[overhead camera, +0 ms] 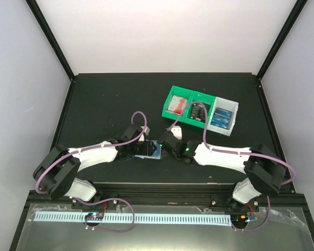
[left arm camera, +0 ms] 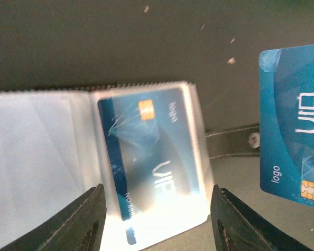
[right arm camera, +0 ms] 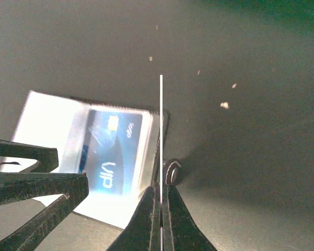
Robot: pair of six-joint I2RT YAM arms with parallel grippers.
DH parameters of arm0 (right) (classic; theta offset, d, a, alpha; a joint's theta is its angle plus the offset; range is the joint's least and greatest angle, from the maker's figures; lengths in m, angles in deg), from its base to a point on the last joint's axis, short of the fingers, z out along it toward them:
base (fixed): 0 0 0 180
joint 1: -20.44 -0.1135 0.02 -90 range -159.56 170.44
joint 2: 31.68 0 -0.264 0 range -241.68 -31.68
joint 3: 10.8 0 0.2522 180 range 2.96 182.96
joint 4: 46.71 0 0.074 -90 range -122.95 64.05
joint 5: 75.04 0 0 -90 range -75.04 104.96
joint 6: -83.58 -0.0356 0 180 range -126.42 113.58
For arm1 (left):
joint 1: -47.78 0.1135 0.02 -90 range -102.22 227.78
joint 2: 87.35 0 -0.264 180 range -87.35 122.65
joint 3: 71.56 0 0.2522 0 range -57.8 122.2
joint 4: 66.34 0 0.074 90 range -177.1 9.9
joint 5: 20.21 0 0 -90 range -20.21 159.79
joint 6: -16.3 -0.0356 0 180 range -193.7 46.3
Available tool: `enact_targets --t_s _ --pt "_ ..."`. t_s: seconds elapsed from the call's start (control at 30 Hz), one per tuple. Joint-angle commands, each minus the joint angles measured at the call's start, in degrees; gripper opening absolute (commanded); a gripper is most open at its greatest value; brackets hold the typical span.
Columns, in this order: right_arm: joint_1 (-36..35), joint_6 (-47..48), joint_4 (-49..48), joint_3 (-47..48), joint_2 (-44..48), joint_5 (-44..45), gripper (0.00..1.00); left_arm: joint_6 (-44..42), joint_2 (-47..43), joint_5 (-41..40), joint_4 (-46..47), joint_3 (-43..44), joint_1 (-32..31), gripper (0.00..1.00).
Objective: Put the credit cards into the card holder
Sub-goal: Insert the credit card into the card holder.
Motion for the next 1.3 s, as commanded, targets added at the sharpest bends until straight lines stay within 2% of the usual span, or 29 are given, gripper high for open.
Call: enact_targets --t_s 0.0,0.13,0.2,0.3,0.4,0.5,0.67,0.83,0.97,1.13,1.27 --pt "2.63 1.28 -2.0 -1.64 5.69 -0.31 0.01 -4.14 -4.63 -4.98 -9.04 5.67 0.56 0.58" --pt "4.74 0.33 -10.28 -5.68 8.31 -7.03 0.01 -4.14 -8.21 -10.52 -13.65 5.54 2.16 0.75" --pt "4.79 -0.62 -13.33 -6.68 8.18 -9.57 0.01 -4.0 -8.34 -12.5 -15.83 4.9 3.57 0.79" --pt "4.79 -2.34 -18.57 -8.89 7.66 -12.94 0.01 -3.53 -10.42 -13.13 -17.01 2.73 6.2 0.83" --pt "4.79 -3.7 -22.93 -10.4 6.8 -14.66 0.01 -2.72 -9.71 -11.46 -15.81 0.49 9.07 0.83" --pt "4.79 -4.13 -27.03 -11.73 6.09 -16.44 0.01 -2.09 -7.64 -10.04 -14.46 -0.57 10.56 0.78" --pt "4.84 -6.54 -31.91 -12.26 2.72 -19.27 0.01 -2.31 -4.55 -9.88 -14.09 -1.05 10.91 0.62" --pt "4.88 -12.67 -34.4 -12.9 -0.92 -20.39 0.01 -2.5 -4.88 -8.17 -12.67 -2.73 11.15 0.5" --pt "4.88 -13.54 -36.84 -12.5 -3.27 -21.63 0.01 -2.68 -5.22 -5.43 -12.34 -3.57 11.15 0.4" --pt "4.88 -13.61 -39.19 -12.29 -5.65 -23.6 0.01 -2.12 -7.82 -0.36 -10.83 -5.52 11.15 0.38" --pt "5.12 -13.89 -39.68 -12.15 -7.36 -23.87 0.01 -1.88 -8.34 -0.27 -11.56 -6.08 11.15 0.36"
